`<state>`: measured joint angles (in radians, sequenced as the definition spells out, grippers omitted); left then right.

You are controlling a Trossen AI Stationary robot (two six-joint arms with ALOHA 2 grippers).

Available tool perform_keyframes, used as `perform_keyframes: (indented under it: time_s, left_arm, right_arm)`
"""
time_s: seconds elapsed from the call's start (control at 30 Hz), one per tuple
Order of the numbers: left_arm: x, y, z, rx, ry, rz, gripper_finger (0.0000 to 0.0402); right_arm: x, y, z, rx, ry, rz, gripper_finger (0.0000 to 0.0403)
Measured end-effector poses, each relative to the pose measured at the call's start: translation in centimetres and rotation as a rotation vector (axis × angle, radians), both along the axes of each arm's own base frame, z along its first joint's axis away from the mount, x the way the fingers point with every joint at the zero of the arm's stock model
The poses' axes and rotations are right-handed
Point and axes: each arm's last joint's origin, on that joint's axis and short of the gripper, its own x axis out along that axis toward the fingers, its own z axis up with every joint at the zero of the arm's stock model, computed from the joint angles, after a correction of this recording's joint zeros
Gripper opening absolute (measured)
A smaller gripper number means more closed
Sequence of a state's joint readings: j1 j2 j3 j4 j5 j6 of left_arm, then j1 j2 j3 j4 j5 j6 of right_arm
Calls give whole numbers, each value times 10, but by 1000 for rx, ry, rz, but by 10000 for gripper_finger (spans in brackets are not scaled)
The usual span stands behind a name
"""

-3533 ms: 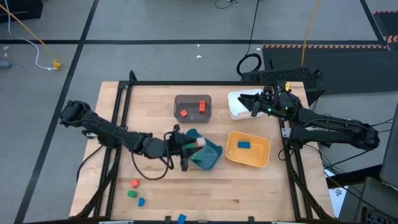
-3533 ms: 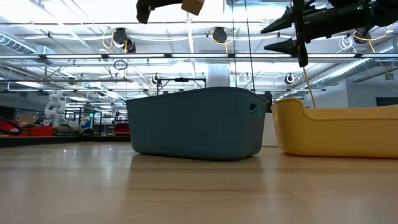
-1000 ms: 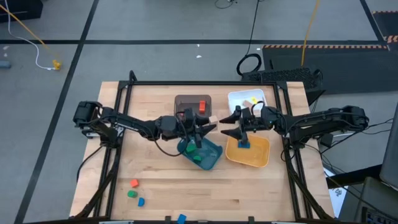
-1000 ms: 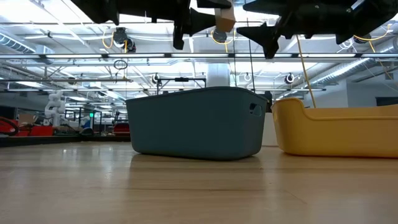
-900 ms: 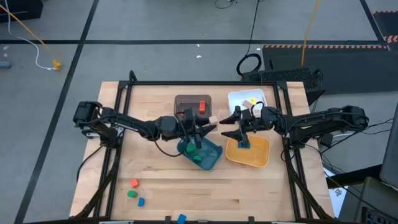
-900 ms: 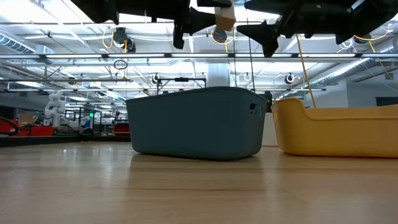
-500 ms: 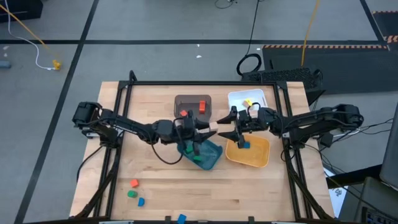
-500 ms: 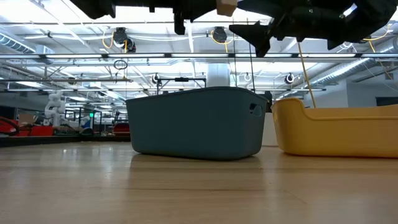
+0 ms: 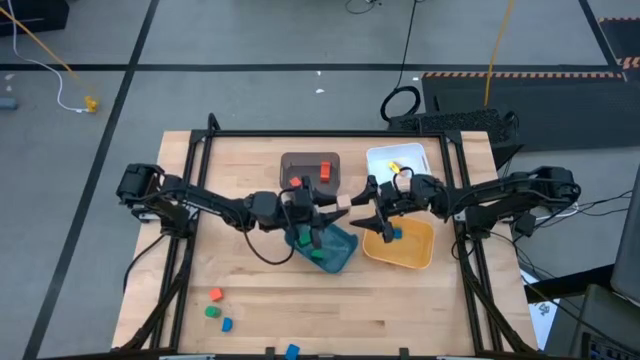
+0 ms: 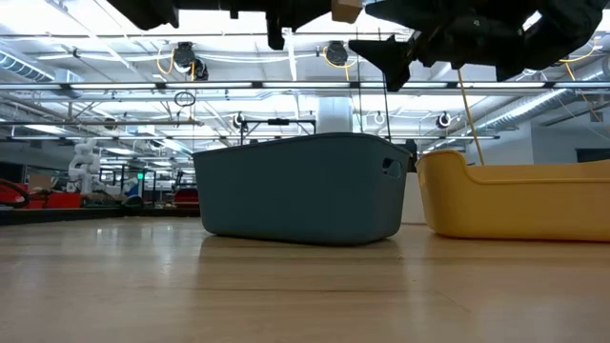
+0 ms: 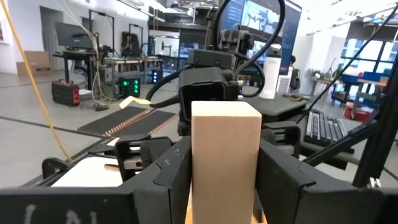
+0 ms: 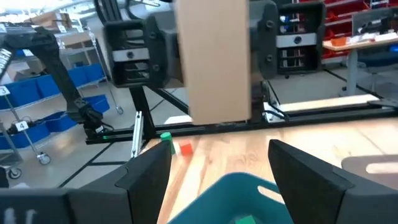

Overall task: Sort & place blocks by color
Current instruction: Put the brown block into the white bin

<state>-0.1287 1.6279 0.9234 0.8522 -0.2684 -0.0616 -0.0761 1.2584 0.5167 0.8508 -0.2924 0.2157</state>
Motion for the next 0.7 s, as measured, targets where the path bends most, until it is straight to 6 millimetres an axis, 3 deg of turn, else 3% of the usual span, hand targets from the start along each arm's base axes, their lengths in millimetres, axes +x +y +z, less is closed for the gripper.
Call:
perform_keyframes:
  time_s: [0.3,0.47,0.7]
  left_arm:
    - [1,4,-1,-32,1,-11,147]
    - [5,3,-10,-40,31,-32,147]
    - [10,13,-16,-61,9,-16,147]
  right_arm:
    - [0,0,7,-22,-77,-7,263]
    - [-1,-1,12,-36,-127,-30,263]
    - [8,2,13,-33,-102,-24,263]
